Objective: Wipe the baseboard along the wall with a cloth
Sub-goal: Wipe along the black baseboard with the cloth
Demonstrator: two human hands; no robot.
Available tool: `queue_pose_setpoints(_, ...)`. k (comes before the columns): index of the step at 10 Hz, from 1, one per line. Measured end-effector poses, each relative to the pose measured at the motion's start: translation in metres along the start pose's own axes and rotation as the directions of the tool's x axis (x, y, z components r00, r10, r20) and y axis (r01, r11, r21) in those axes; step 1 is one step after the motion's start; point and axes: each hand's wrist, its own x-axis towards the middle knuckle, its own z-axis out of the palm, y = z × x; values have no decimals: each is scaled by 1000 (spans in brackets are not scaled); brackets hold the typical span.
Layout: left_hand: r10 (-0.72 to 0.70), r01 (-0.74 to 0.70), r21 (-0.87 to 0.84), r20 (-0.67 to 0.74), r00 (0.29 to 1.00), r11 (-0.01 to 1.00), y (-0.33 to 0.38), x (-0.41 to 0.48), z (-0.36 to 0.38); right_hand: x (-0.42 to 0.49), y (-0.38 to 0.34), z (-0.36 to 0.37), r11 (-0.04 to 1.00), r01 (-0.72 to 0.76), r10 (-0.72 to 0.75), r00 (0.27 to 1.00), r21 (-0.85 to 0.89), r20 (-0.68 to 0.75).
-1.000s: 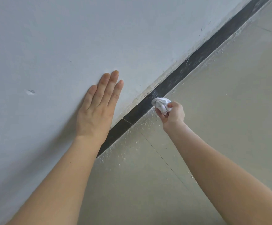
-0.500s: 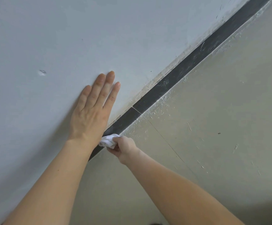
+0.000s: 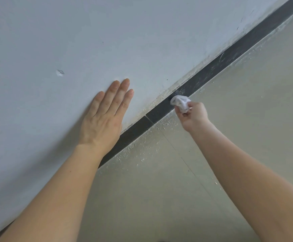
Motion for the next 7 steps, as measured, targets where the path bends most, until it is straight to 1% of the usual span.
queue_pose_setpoints(1, 20, -21, -28, -13, 1000, 999, 8, 14, -4, -4, -15, -5, 999, 47, -46, 993, 6, -111)
queue_pose_setpoints(2, 43, -44, -15, -53, 998, 999, 21, 43, -11, -4, 0, -10, 990, -49, 34, 993, -129, -115)
queue_pose_setpoints(3, 29, -31, -8, -128, 991, 999, 32, 72, -17, -8, 29, -13, 910, -157, 157, 987, -384, -32)
queue_pose_setpoints(4, -7, 11, 30, -137, 991, 999, 38, 87, -16, -8, 37, -2, 867, -141, 195, 979, -478, 65)
queue_pose_setpoints(5, -25, 30, 49, -104, 994, 998, 42, 88, -14, 3, 17, 12, 882, -84, 89, 996, -464, -10)
queue_pose_setpoints(6, -16, 18, 30, -80, 997, 999, 42, 87, -14, 26, -19, 22, 606, -39, 15, 999, -795, -38)
queue_pose_setpoints(7, -22, 22, 3, -81, 996, 1000, 41, 88, -14, 26, -49, 22, 558, 9, -154, 984, -830, -93)
